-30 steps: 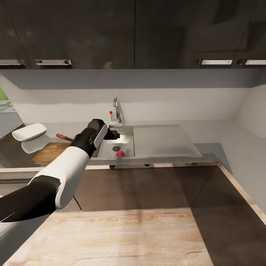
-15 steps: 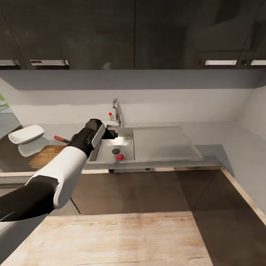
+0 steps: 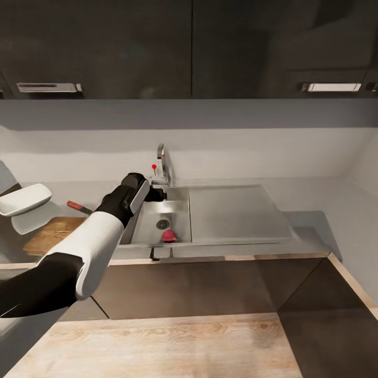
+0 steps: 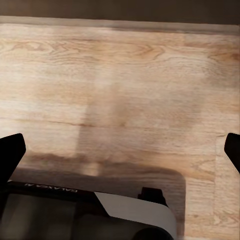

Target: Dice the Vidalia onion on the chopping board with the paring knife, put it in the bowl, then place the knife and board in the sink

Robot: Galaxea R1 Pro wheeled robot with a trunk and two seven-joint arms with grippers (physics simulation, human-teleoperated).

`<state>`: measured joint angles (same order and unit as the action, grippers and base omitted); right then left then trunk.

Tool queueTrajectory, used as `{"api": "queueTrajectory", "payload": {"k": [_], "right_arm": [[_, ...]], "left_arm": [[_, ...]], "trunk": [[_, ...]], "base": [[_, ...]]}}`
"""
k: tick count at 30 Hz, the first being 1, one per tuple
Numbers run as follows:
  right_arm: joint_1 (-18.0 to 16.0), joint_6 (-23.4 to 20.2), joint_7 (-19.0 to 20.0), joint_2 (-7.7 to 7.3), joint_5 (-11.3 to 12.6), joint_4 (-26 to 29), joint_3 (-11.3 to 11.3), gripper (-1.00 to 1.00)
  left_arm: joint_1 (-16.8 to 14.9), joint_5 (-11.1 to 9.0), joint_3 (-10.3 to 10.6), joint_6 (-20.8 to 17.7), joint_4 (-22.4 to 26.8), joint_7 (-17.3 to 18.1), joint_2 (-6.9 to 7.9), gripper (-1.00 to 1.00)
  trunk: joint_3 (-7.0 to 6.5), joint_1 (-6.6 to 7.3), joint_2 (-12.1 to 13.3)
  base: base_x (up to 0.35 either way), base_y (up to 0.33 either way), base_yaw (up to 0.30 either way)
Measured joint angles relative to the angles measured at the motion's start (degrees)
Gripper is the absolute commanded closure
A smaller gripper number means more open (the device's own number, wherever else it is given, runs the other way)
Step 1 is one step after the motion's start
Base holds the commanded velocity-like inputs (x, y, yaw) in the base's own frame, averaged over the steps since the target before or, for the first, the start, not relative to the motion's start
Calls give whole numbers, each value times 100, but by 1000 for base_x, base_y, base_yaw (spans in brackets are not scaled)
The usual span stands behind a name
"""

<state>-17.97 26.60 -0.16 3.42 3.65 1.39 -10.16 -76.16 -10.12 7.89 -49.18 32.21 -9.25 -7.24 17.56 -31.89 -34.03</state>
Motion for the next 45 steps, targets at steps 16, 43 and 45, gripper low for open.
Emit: {"api": "queueTrajectory", "payload": {"k": [16,43,45], "right_arm": [[0,0,-7,0,0,0,1,-100],[0,0,-8,0,0,0,1,-100],[0,0,-8,0,0,0,1,-100]], "left_arm": [[566,-8,3,-46,-34,18,-86,-100],[589,-22,5,-43,-521,579,-115,-100],[589,-20,5,-44,-551,595,-115,-100]], "trunk": [[148,-1,0],[399,1,-1],[418,0,-1]], "base": [[5,0,0],[120,0,0],[47,0,0]]}}
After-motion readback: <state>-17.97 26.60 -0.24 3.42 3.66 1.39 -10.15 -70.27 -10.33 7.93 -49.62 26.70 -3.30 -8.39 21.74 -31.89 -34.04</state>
